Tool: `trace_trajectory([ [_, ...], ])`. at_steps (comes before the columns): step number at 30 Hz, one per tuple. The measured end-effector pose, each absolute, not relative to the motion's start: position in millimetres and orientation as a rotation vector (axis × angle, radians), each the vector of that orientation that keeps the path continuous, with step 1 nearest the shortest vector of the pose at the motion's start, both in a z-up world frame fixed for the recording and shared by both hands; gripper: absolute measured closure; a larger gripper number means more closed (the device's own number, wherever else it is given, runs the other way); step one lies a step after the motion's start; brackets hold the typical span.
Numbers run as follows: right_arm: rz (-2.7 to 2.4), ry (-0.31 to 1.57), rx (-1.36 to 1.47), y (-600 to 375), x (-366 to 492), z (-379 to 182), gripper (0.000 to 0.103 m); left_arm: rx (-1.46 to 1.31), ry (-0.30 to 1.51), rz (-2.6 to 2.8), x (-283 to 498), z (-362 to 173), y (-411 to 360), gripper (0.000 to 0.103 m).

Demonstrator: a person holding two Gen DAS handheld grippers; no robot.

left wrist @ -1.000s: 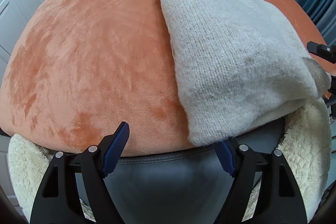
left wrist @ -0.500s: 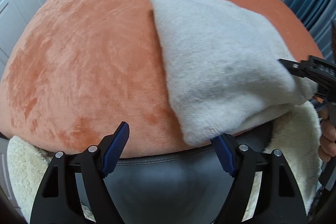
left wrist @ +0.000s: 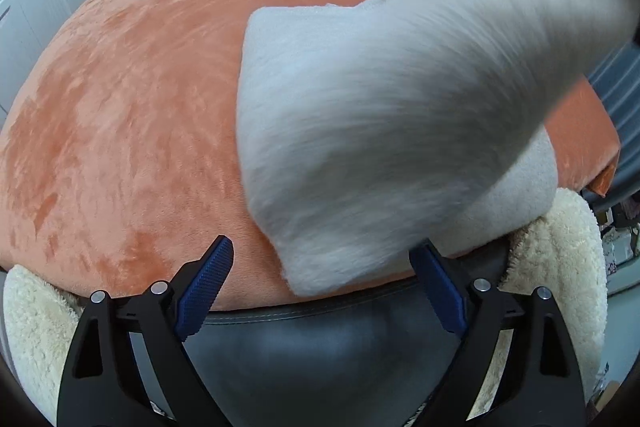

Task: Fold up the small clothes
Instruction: 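Grasp the other sweater side with the right tool and fold it inward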

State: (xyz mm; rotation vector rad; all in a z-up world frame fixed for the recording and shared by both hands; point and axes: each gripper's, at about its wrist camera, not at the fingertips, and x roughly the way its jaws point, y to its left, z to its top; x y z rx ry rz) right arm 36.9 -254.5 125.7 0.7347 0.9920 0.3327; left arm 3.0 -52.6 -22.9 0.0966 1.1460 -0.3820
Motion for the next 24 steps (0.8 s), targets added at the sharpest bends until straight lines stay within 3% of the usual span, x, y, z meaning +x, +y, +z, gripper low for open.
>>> trace_trajectory([
  [2, 0.427, 0.953, 0.756, -239, 41, 145, 0.083, 0.093, 1.128, -0.377, 3, -19, -49, 0.02],
  [4, 0.457, 0.904, 0.744, -235, 36, 160, 0.083, 0.08, 1.117, -0.383, 4, -16, -46, 0.038],
  [6, 0.42, 0.848, 0.735, -249, 21, 167, 0.084, 0.035, 1.14, -0.381, 10, -18, -38, 0.07],
  [8, 0.328, 0.83, 0.708, -275, 0, 156, 0.084, -0.036, 1.167, -0.373, 17, -21, -27, 0.076],
  [10, 0.135, 0.887, 0.627, -308, -20, 120, 0.085, -0.061, 1.193, -0.362, 22, -28, -20, 0.076],
  [14, -0.123, 1.172, 0.707, -363, -46, -12, 0.093, -0.055, 1.271, -0.359, 23, -54, -24, 0.076],
  [15, -0.091, 1.126, 0.756, -366, -56, -22, 0.094, -0.039, 1.284, -0.356, 23, -57, -27, 0.075],
  [20, -0.121, 1.087, 0.655, -357, -62, 4, 0.088, 0.053, 1.215, -0.372, 8, -26, -31, 0.055],
  [22, -0.16, 1.071, 0.606, -357, -65, 19, 0.079, 0.035, 1.19, -0.414, 2, -7, -25, 0.053],
  [24, -0.162, 1.033, 0.612, -359, -66, 33, 0.071, -0.023, 1.138, -0.442, -1, 16, -14, 0.036],
])
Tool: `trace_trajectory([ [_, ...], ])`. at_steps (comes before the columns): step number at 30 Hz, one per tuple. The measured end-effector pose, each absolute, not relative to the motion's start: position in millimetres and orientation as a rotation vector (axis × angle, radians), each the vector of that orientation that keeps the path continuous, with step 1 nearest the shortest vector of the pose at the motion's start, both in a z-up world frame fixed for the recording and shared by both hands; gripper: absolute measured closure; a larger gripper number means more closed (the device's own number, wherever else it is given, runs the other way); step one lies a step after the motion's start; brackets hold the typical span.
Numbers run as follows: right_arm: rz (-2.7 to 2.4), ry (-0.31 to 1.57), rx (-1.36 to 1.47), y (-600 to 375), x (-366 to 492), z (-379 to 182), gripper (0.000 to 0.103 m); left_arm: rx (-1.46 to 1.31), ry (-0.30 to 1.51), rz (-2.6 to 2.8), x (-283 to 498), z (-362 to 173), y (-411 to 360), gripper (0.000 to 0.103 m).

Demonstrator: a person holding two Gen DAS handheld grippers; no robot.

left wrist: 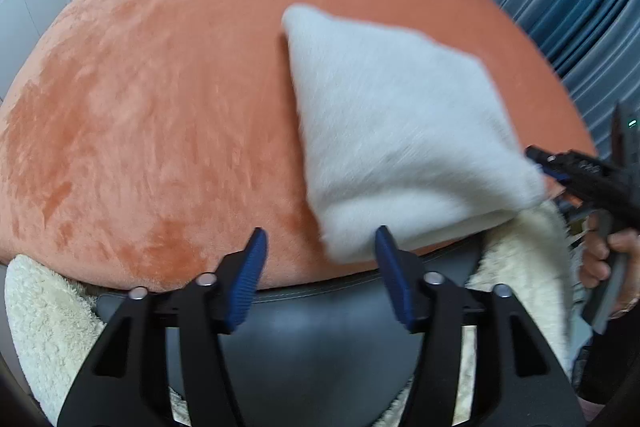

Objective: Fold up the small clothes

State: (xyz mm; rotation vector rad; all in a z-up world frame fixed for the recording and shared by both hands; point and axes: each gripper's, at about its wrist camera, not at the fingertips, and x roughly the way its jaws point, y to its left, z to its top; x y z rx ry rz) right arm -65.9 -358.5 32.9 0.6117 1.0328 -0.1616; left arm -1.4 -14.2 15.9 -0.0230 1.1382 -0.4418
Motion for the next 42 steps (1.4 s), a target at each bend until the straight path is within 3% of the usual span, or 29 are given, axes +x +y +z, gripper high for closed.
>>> trace_trajectory([
  [3, -0.083, 0.984, 0.663, -359, -53, 41, 0.053, -0.102, 1.043, -0.435, 8, 44, -10, 0.024],
  [6, -0.008, 1.031, 0.645, -342, -24, 24, 0.041, -0.087, 1.025, -0.41, 32, 44, -31, 0.022],
  [7, -0.019, 1.061, 0.615, -335, -15, 15, 0.044, -0.071, 1.033, -0.399, 38, 38, -38, 0.022],
  [8, -0.038, 1.092, 0.571, -329, -9, 6, 0.054, -0.05, 1.049, -0.381, 46, 29, -46, 0.025],
  [9, -0.045, 1.116, 0.523, -323, -5, 2, 0.095, -0.023, 1.081, -0.362, 54, 18, -55, 0.034],
  [11, -0.012, 1.006, 0.524, -322, -15, 31, 0.094, -0.006, 1.125, -0.365, 66, 11, -62, 0.039],
  [14, -0.003, 0.873, 0.57, -341, -36, 69, 0.096, 0.026, 1.146, -0.355, 63, 3, -66, 0.036],
  [18, -0.087, 1.112, 0.576, -358, -26, -7, 0.096, -0.007, 1.204, -0.359, 61, -14, -69, 0.032],
  [19, -0.084, 1.085, 0.592, -359, -31, -11, 0.096, -0.005, 1.205, -0.361, 60, -16, -70, 0.031],
  [23, -0.048, 0.948, 0.648, -355, -47, 36, 0.096, 0.048, 1.182, -0.334, 58, -15, -73, 0.029],
  [27, -0.1, 1.116, 0.503, -349, -34, -7, 0.096, 0.041, 1.185, -0.317, 56, -24, -76, 0.022],
  [34, -0.114, 0.969, 0.609, -363, -48, 42, 0.085, 0.066, 1.16, -0.304, 52, -22, -77, 0.02],
  [39, -0.102, 1.075, 0.615, -362, -33, 3, 0.084, 0.068, 1.16, -0.297, 53, -24, -77, 0.019],
  [42, -0.134, 1.049, 0.566, -355, -23, 15, 0.095, 0.074, 1.162, -0.295, 53, -23, -77, 0.019],
])
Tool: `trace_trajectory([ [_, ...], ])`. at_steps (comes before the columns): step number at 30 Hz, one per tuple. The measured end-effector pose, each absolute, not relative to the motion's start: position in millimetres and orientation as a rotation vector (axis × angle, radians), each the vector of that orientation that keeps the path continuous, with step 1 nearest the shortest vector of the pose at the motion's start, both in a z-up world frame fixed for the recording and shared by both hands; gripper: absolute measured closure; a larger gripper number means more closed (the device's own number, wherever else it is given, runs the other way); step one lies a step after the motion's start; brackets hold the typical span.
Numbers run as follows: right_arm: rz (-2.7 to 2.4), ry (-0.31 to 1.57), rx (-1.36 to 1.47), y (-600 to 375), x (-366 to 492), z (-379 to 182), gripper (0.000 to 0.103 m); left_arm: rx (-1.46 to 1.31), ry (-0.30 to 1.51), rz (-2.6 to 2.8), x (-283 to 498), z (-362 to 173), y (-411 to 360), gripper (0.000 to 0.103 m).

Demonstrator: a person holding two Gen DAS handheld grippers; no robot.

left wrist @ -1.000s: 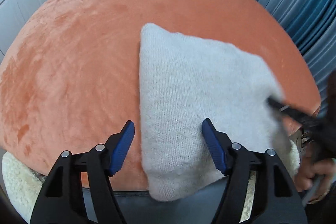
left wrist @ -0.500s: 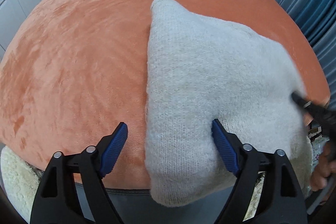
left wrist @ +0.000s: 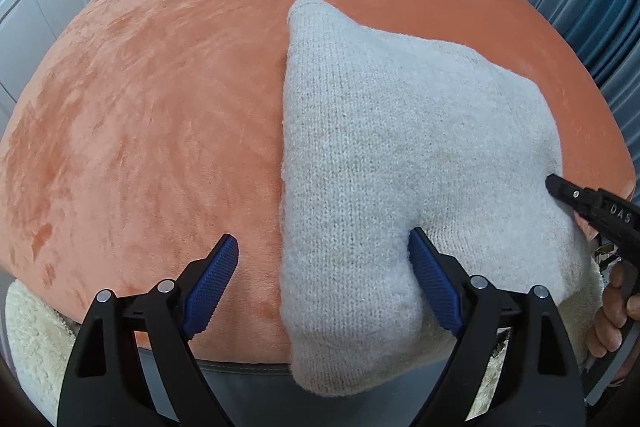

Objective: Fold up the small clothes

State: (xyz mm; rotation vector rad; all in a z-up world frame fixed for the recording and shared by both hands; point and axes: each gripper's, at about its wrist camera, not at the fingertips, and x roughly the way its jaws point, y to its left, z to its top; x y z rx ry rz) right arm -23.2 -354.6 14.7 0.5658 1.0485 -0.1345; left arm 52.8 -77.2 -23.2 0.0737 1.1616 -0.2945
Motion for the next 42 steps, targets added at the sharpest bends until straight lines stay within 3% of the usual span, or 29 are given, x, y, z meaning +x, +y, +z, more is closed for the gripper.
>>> trace_trajectory([
  [3, -0.137, 0.96, 0.52, -351, -28, 46, 0.095, 0.085, 1.158, -0.294, 53, -23, -79, 0.019],
  [7, -0.158, 1.1, 0.536, -361, -17, -8, 0.096, 0.074, 1.161, -0.294, 54, -24, -81, 0.018],
  [11, -0.177, 1.044, 0.538, -360, -25, 20, 0.093, 0.096, 1.153, -0.29, 52, -23, -81, 0.018],
  [14, -0.154, 1.0, 0.481, -344, -41, 49, 0.084, 0.077, 1.162, -0.285, 54, -25, -78, 0.016],
  [16, -0.124, 1.025, 0.467, -333, -51, 52, 0.064, 0.075, 1.165, -0.284, 55, -25, -78, 0.016],
  [18, -0.098, 1.083, 0.475, -326, -59, 41, 0.059, 0.079, 1.161, -0.286, 55, -25, -78, 0.016],
  [20, -0.106, 1.13, 0.446, -319, -67, 26, 0.059, 0.072, 1.162, -0.288, 55, -26, -76, 0.016],
  [21, -0.109, 1.146, 0.435, -317, -68, 20, 0.067, 0.064, 1.166, -0.287, 55, -26, -76, 0.016],
  [22, -0.1, 1.156, 0.434, -315, -68, 15, 0.089, 0.062, 1.168, -0.288, 55, -26, -75, 0.016],
  [27, -0.09, 0.982, 0.447, -324, -81, 63, 0.092, 0.076, 1.16, -0.293, 54, -24, -76, 0.016],
  [31, -0.133, 1.198, 0.448, -335, -66, -8, 0.093, 0.063, 1.171, -0.298, 56, -28, -78, 0.015],
  [33, -0.117, 1.184, 0.496, -337, -71, -10, 0.093, 0.054, 1.179, -0.296, 55, -28, -78, 0.013],
  [35, -0.105, 1.169, 0.515, -338, -71, 7, 0.088, 0.046, 1.165, -0.305, 54, -22, -75, 0.014],
  [38, -0.117, 1.096, 0.544, -345, -73, 29, 0.069, -0.044, 1.15, -0.341, 53, -5, -67, 0.015],
  [40, -0.16, 1.017, 0.519, -350, -71, 42, 0.036, -0.123, 1.132, -0.374, 56, 4, -66, 0.012],
  [42, -0.177, 0.984, 0.521, -356, -63, 40, 0.028, -0.164, 1.145, -0.394, 65, 3, -71, 0.011],
])
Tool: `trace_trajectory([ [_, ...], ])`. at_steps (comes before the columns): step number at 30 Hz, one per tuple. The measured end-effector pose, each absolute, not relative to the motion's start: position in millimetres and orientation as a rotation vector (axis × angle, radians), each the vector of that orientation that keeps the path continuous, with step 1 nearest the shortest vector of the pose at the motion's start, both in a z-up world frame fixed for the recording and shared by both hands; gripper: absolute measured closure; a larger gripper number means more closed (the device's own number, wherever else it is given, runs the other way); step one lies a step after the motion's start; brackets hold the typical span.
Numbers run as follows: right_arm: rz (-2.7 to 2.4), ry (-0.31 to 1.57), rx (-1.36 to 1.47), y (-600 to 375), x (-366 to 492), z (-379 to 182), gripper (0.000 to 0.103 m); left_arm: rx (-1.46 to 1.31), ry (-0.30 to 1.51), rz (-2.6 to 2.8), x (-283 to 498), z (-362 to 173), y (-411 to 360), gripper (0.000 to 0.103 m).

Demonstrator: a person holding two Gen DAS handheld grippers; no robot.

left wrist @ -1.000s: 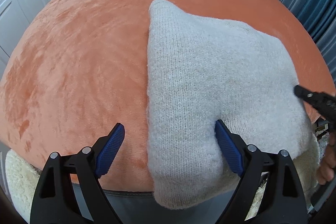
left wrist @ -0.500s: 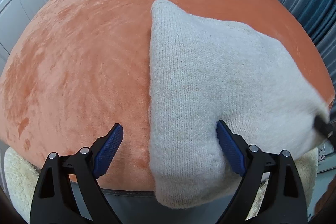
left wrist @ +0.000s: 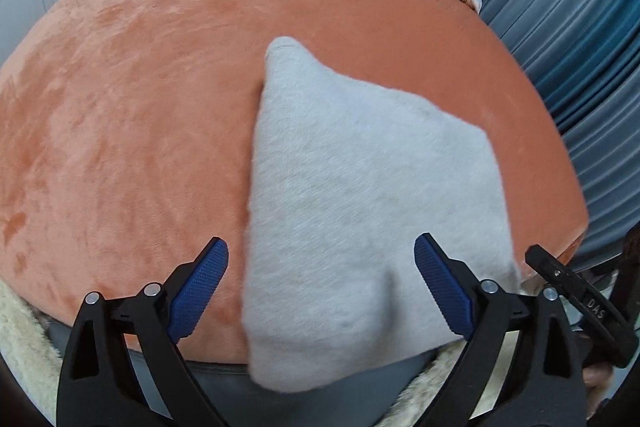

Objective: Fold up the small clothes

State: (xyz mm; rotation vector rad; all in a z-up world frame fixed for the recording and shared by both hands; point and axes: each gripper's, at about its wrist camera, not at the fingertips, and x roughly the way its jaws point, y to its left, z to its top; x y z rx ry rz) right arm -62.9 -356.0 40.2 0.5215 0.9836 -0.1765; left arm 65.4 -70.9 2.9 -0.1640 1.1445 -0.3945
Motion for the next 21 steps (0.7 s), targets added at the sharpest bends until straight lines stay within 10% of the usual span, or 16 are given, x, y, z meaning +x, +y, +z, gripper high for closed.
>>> trace_trajectory([
  [15, -0.03, 1.041, 0.749, -375, -16, -40, 0.016, -0.301, 1.244, -0.369, 100, -64, -87, 0.005],
  [21, 0.016, 1.025, 0.748, -370, -6, -41, 0.028, -0.284, 1.236, -0.363, 101, -63, -97, 0.005],
])
